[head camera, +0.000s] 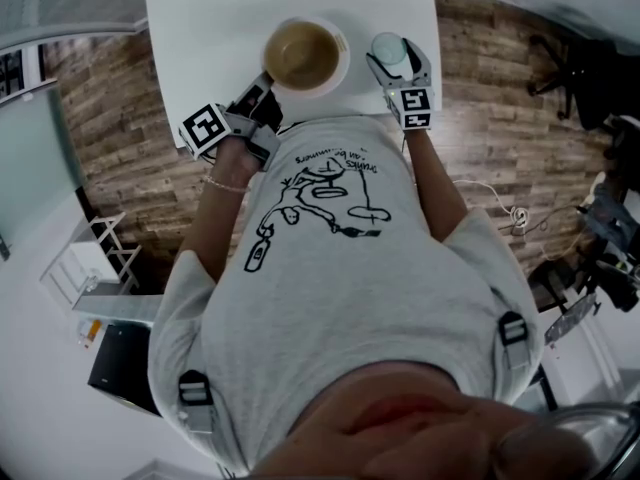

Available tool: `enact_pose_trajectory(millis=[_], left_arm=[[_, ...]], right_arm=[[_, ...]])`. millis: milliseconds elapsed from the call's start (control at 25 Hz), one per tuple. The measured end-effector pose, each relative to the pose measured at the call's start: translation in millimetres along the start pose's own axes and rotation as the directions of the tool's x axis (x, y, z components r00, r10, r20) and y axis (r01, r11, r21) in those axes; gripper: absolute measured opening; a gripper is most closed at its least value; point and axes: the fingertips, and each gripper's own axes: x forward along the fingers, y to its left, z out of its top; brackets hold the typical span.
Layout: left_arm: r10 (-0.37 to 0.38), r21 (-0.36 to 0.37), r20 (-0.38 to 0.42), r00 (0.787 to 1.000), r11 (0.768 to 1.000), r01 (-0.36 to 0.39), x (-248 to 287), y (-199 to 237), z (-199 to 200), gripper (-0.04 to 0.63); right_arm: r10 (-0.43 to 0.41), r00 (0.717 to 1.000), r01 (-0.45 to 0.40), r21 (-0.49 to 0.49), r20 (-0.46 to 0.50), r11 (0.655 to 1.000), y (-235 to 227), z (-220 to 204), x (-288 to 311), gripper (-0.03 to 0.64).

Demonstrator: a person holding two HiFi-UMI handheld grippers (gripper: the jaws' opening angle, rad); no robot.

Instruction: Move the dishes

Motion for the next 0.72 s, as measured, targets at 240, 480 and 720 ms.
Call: enact_pose_trajectory(millis=[240,480,720], left_arm=[[0.007,-0.002,-0.003,1.000,1.000,-0.007,0,0,-1,0.012],[0.004,-0.005,-0.002,1.000,1.000,-0.004,0,-5,1,0.012],[0.003,0.001,0.000,1.000,1.000,-0.003,0,-8,2,0.012]], right_arm=[[-0.002,1.000,0.002,0.006,-0.016,1.000,-4,-11,4,0.383],[-0.002,1.000,0.003,0.007,-0.025,1.000,-3,-17,9,0.383],[-0.002,0.999,0.002,0.016,-0.038,1.000,-4,-26,9,0.383]])
